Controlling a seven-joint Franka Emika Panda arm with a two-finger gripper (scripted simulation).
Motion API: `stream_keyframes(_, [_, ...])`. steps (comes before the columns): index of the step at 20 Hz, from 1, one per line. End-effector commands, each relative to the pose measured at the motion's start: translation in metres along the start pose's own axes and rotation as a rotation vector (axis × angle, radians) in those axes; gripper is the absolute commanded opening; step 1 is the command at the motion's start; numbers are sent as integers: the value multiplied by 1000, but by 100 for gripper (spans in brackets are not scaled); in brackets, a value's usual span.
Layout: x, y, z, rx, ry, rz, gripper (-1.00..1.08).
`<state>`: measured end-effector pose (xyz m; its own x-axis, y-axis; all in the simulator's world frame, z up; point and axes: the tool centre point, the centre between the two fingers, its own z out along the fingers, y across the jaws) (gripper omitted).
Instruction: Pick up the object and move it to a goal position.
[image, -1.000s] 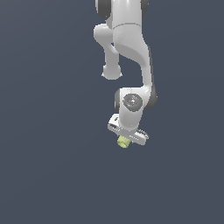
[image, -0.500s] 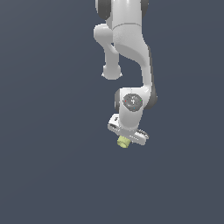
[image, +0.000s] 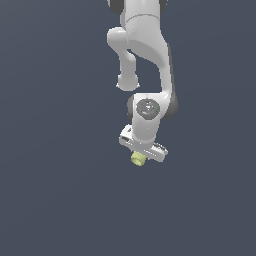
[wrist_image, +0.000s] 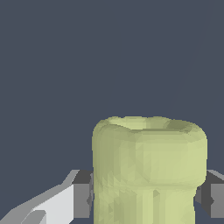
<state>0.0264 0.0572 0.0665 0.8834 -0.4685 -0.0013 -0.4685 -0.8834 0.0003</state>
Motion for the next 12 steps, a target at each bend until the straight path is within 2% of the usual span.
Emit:
stream_keyframes(1, [2, 8, -16, 1, 1, 1, -100])
stream_keyframes(12, [14, 59, -112, 1, 1, 1, -100])
